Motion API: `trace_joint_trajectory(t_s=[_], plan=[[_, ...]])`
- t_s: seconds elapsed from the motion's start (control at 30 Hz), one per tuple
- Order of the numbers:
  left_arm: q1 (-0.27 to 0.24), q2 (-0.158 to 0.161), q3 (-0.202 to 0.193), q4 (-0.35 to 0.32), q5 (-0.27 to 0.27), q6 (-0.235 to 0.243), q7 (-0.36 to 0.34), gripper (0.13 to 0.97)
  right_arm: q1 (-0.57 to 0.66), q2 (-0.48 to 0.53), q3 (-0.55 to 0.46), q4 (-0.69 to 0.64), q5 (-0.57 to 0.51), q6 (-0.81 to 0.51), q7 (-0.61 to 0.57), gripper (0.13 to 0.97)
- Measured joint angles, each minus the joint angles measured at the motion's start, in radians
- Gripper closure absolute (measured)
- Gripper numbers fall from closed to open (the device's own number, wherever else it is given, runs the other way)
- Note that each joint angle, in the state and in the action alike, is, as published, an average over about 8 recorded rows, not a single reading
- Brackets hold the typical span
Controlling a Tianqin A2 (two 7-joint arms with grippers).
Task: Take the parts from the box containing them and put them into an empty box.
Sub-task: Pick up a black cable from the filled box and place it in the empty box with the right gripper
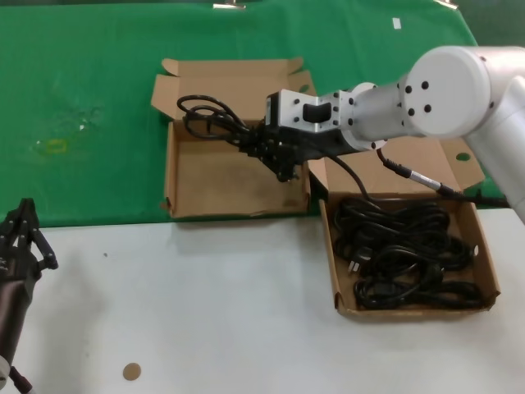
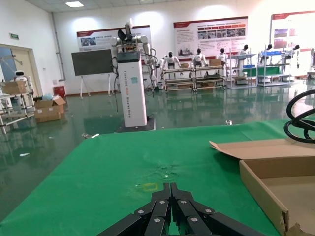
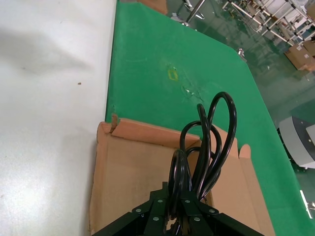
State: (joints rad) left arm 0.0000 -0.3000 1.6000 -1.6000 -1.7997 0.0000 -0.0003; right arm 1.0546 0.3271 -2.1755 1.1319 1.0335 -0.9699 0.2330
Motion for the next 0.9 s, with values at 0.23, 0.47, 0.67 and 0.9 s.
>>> trace_joint_trajectory(t_s=[0.23,0.47,0.67,0.9], plan=[[0.0,0.0,0.0,0.0,0.0,0.0,0.0,0.945,0.01,-0.011,0.001,-0.035,0.001,0.013,-0.016,0.934],[0.0,0.0,0.0,0.0,0.0,0.0,0.0,0.945,0.016,-0.016,0.0,-0.051,0.004,0.017,-0.028,0.909],[0.0,0.0,0.0,0.0,0.0,0.0,0.0,0.945,0.021,-0.014,-0.001,-0.057,0.006,0.017,-0.039,0.855],[0.0,0.0,0.0,0.0,0.0,0.0,0.0,0.945,0.018,-0.004,0.004,-0.049,0.01,0.017,-0.043,0.805]])
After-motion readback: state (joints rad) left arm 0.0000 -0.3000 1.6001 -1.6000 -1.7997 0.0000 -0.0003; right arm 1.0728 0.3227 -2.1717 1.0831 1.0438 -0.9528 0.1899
